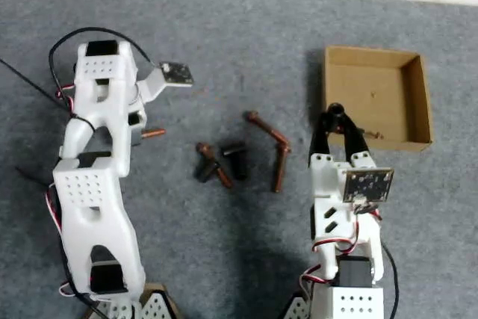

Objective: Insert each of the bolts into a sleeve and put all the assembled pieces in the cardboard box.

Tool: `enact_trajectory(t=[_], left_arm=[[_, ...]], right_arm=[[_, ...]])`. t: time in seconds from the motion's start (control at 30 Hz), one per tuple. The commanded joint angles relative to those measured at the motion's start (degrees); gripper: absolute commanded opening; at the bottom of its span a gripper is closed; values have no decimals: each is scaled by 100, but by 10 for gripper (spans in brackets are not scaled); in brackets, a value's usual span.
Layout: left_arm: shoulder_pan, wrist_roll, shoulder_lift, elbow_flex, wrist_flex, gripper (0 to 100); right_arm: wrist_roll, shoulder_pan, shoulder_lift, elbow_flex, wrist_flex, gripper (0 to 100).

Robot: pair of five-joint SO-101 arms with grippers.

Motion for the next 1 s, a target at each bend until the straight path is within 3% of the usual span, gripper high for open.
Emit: enact_trajectory(t=[0.0,0.1,0.27,0.37,0.5,0.7,0.77,0.87,0.97], left_arm=[[303,141,-391,-40,88,5],[418,862,-400,-119,105,17],[541,2875,-409,-286,97,212],[497,3859,-505,-778,88,264],[541,5626,-673,-1358,123,242],[321,9873,-866,-1024,132,138],[347,10963,-866,-778,123,95],[558,11754,-866,-356,123,5],[664,12316,-892,259,123,32]], right_arm=[[9,31,-110,681,-4,6],[9,31,-110,681,-4,6],[9,31,-110,681,-4,6],[9,31,-110,681,-4,6],[9,31,-110,681,-4,6],[26,31,-110,681,-4,6],[26,31,-110,681,-4,6],[26,31,-110,681,-4,6],[26,31,-110,681,-4,6]])
